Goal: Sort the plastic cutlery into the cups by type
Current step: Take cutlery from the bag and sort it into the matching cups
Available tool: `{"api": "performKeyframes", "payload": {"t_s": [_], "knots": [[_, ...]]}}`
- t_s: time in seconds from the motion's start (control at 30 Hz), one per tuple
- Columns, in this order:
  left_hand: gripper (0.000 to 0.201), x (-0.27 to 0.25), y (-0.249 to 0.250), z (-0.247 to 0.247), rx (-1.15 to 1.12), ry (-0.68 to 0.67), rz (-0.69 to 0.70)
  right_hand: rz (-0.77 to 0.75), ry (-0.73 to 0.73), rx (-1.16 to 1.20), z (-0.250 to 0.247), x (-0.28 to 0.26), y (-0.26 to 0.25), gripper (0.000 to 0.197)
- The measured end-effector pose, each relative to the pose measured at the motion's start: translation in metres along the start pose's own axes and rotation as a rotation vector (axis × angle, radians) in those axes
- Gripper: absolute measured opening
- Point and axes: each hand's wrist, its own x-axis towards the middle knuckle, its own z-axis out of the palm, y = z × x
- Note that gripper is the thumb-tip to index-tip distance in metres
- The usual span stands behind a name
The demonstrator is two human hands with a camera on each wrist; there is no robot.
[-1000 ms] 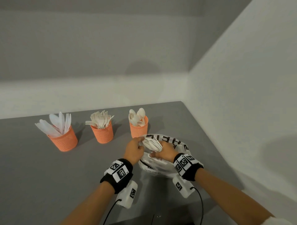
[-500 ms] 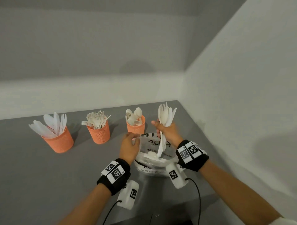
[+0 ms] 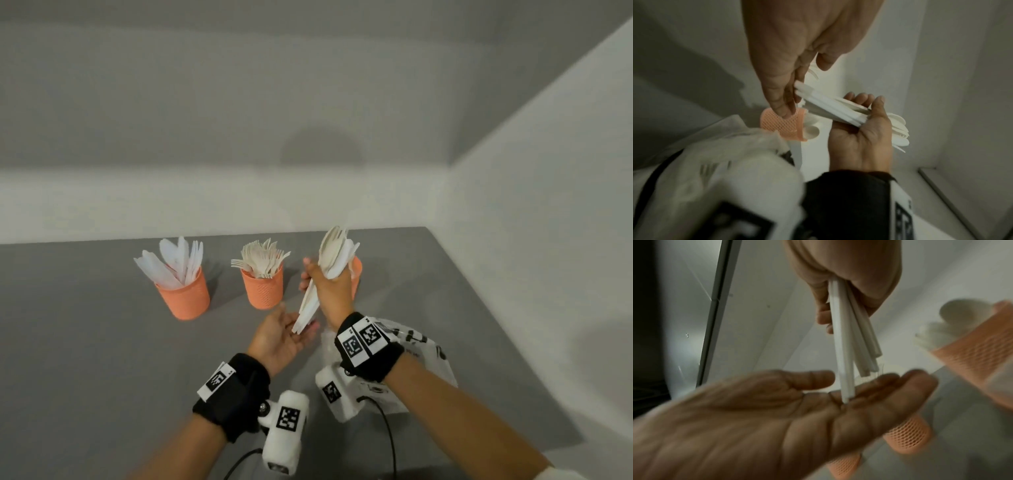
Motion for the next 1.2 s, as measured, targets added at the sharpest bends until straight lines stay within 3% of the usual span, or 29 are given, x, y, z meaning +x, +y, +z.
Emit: {"api": "performKeyframes", "payload": {"t_s": [0.23,0.27,0.33,0.4,0.53,0.6,0.67,0.7,0.8,0.9,1.03,1.1,1.2], "knots": [[0.044,0.000,0.037,-0.020,-0.004,-0.045,0.028,0.068,-0.114,-0.072,0.049,-0.004,0.027,0.011],[0.045,-0.001,0.040,-0.025,0.043,-0.054,0.018,0.082,-0.118,-0.078,0.052,-0.003,0.029,0.005],[0.047,-0.001,0.047,-0.035,0.213,-0.047,0.038,0.129,-0.114,-0.066,0.057,-0.002,0.034,0.016],[0.045,-0.002,0.056,-0.043,0.417,-0.053,0.144,0.184,-0.138,-0.095,0.059,-0.003,0.037,0.022],[0.048,0.002,0.080,-0.051,0.609,-0.173,0.306,0.301,-0.324,-0.267,0.064,-0.012,0.048,0.025],[0.043,0.006,0.088,-0.054,0.601,-0.184,0.315,0.361,-0.419,-0.342,0.071,-0.019,0.053,0.024],[0.015,0.008,0.091,-0.056,0.565,-0.177,0.317,0.413,-0.513,-0.340,0.076,-0.024,0.053,0.026],[0.010,0.008,0.092,-0.058,0.547,-0.168,0.310,0.460,-0.558,-0.308,0.078,-0.025,0.052,0.025],[0.026,0.009,0.096,-0.065,0.518,-0.186,0.263,0.655,-0.688,-0.174,0.073,-0.024,0.046,0.021],[0.031,0.004,0.101,-0.066,0.504,-0.282,0.179,0.729,-0.748,-0.088,0.071,-0.025,0.046,0.023],[0.021,0.009,0.107,-0.071,0.440,-0.288,0.185,0.734,-0.641,-0.039,0.087,-0.029,0.049,0.037],[0.035,0.014,0.110,-0.075,0.486,-0.205,0.221,0.588,-0.427,-0.143,0.093,-0.029,0.060,0.028],[0.026,0.019,0.111,-0.080,0.584,-0.017,0.315,0.303,-0.175,-0.426,0.094,-0.025,0.082,0.012]]}}
